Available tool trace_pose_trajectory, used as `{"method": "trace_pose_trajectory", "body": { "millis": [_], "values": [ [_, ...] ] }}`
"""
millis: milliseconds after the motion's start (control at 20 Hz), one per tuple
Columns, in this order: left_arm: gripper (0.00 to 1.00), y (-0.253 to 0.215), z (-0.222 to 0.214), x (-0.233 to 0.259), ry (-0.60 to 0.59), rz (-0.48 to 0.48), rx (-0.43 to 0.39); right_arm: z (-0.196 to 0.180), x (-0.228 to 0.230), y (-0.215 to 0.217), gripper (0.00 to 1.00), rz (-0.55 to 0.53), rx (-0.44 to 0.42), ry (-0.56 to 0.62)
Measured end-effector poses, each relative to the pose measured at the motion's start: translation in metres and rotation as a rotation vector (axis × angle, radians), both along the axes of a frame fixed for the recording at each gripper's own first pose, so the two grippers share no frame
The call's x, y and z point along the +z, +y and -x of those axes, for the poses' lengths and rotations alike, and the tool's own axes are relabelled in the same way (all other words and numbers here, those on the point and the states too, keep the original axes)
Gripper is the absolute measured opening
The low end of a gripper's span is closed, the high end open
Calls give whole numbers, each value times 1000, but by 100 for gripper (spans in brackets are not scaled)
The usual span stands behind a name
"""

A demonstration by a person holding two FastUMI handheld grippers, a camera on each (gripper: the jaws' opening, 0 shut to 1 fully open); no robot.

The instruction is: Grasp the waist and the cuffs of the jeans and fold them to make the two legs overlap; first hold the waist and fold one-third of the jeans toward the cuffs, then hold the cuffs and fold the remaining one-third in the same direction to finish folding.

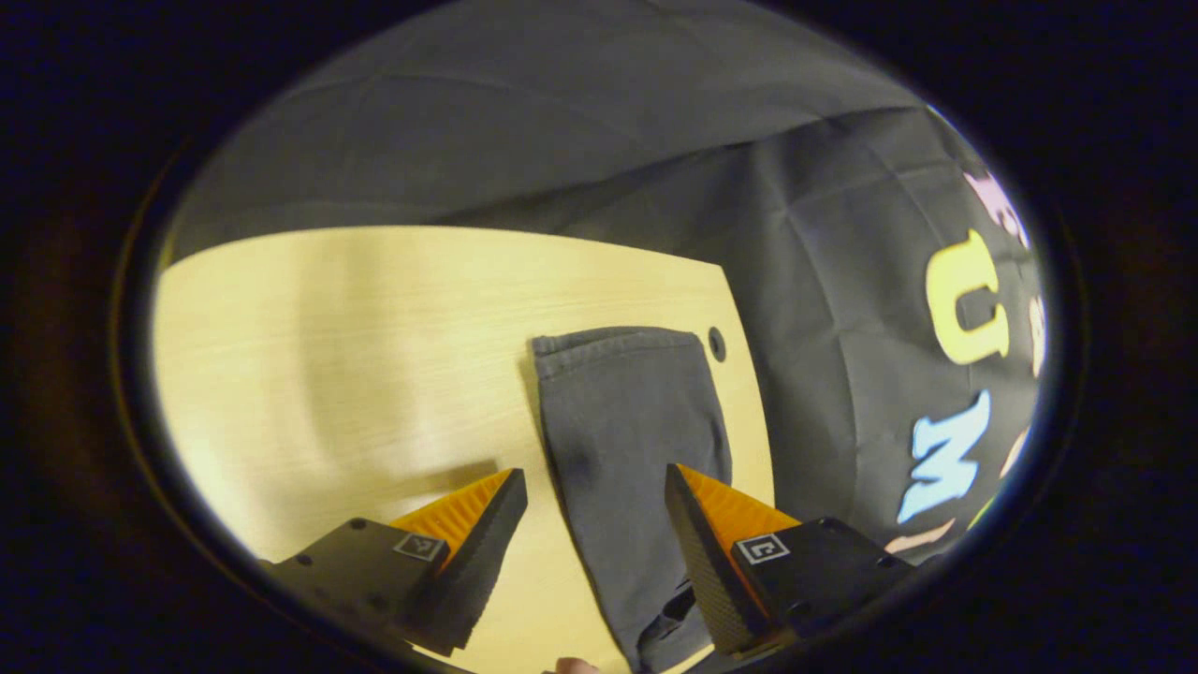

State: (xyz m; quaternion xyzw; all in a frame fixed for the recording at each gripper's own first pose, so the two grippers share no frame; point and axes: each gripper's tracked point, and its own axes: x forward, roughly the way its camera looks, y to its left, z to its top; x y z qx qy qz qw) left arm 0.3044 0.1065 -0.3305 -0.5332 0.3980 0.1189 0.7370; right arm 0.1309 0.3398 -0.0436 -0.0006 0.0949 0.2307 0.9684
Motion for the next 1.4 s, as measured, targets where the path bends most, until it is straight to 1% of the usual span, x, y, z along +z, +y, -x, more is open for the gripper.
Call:
{"method": "trace_pose_trajectory", "body": {
  "millis": [50,100,150,200,300,350,400,450,500,700,750,800,900,950,1000,1050,1100,1150,1250,1400],
  "values": [
    [100,3,-6,-14,28,-3,15,-3,0,-3,94,4,-12,4],
    [96,2,-18,-20,29,17,23,-5,-1,-7,95,5,-26,14],
    [100,-3,-30,-21,27,37,27,-9,-1,-12,95,10,-42,15],
    [100,-5,-38,-20,23,55,22,-11,0,-13,95,15,-52,14],
    [89,-17,-52,-25,5,86,5,-12,-2,-20,95,26,-70,19],
    [96,-21,-59,-23,-20,140,-1,-14,-3,-21,95,42,-81,22],
    [93,-25,-64,-26,-29,183,13,-14,-5,-21,95,50,-85,32],
    [86,-31,-68,-33,-33,213,27,-14,-6,-20,95,53,-87,38],
    [71,-35,-70,-37,-42,242,37,-13,-6,-19,95,58,-90,45],
    [36,-48,-80,-50,-54,293,56,-9,-6,-19,94,65,-99,56],
    [29,-46,-82,-48,-59,316,58,-8,-7,-20,95,68,-103,59],
    [31,-41,-77,-53,-38,308,68,-8,-6,-20,95,69,-108,61],
    [13,-45,-80,-50,-52,333,61,-5,-3,-25,95,70,-118,56],
    [8,-47,-80,-41,-73,352,57,-4,-1,-25,95,71,-120,53],
    [8,-48,-83,-24,-110,379,59,-2,0,-30,95,75,-123,48],
    [3,-52,-84,-8,-147,396,53,-1,2,-31,95,77,-124,42],
    [3,-58,-83,9,-182,406,37,2,4,-31,95,79,-119,33],
    [8,-67,-85,37,-230,437,26,5,6,-32,95,77,-112,22],
    [8,-88,-72,82,-300,471,-6,15,9,-36,95,70,-99,7],
    [8,-122,-57,130,-364,508,-36,18,18,-42,95,51,-89,-12]
  ]
}}
